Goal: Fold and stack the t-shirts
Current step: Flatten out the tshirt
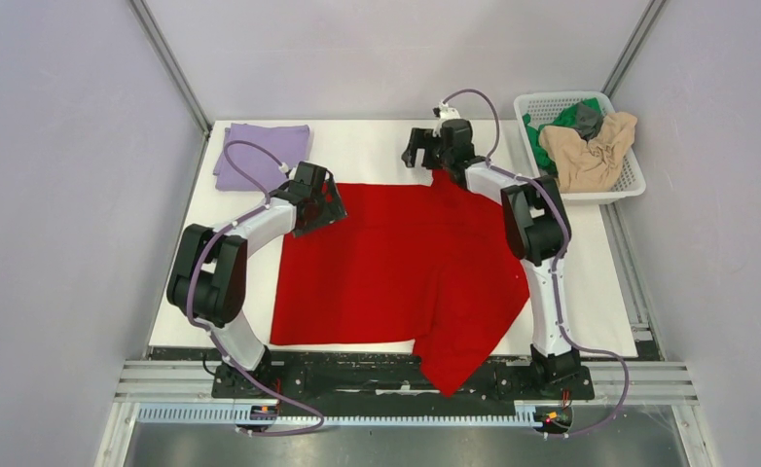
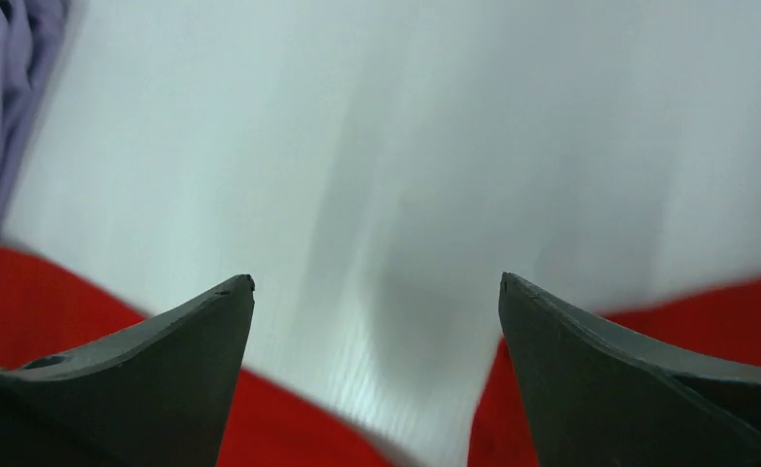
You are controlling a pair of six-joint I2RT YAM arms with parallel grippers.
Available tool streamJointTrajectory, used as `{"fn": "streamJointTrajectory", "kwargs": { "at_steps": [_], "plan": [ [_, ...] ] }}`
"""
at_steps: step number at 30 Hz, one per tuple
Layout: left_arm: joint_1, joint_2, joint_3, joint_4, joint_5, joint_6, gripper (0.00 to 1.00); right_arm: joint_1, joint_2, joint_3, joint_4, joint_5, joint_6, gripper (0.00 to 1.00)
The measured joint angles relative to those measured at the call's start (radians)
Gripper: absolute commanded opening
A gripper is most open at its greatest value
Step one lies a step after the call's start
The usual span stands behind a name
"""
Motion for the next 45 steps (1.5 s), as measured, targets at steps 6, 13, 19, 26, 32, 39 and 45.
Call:
{"fn": "streamJointTrajectory", "kwargs": {
  "at_steps": [6,13,19,26,32,39,45],
  "plan": [
    [0.0,0.0,0.0,-0.003,-0.002,0.0,1.0,-0.001,0.149,0.222,0.1,-0.02,0.013,0.98],
    [0.0,0.0,0.01,-0.021,-0.003,0.0,1.0,-0.002,-0.235,-0.21,0.017,0.025,-0.079,0.98],
    [-0.039,0.002,0.062,-0.095,-0.073,0.0,1.0,0.0,-0.656,-0.549,-0.171,0.243,-0.127,0.98],
    [-0.093,0.102,0.164,-0.144,-0.096,0.0,1.0,-0.054,-0.665,-0.711,-0.31,0.353,-0.102,0.98],
    [-0.089,0.225,0.218,-0.166,-0.103,0.002,1.0,-0.113,-0.567,-0.703,-0.305,0.344,-0.074,0.98],
    [-0.064,0.342,0.382,-0.175,-0.107,0.007,1.0,-0.146,-0.391,-0.504,-0.275,0.338,-0.083,0.98],
    [-0.034,0.475,0.582,-0.196,-0.117,0.039,1.0,-0.172,-0.195,-0.237,-0.286,0.327,-0.117,0.98]
  ]
}}
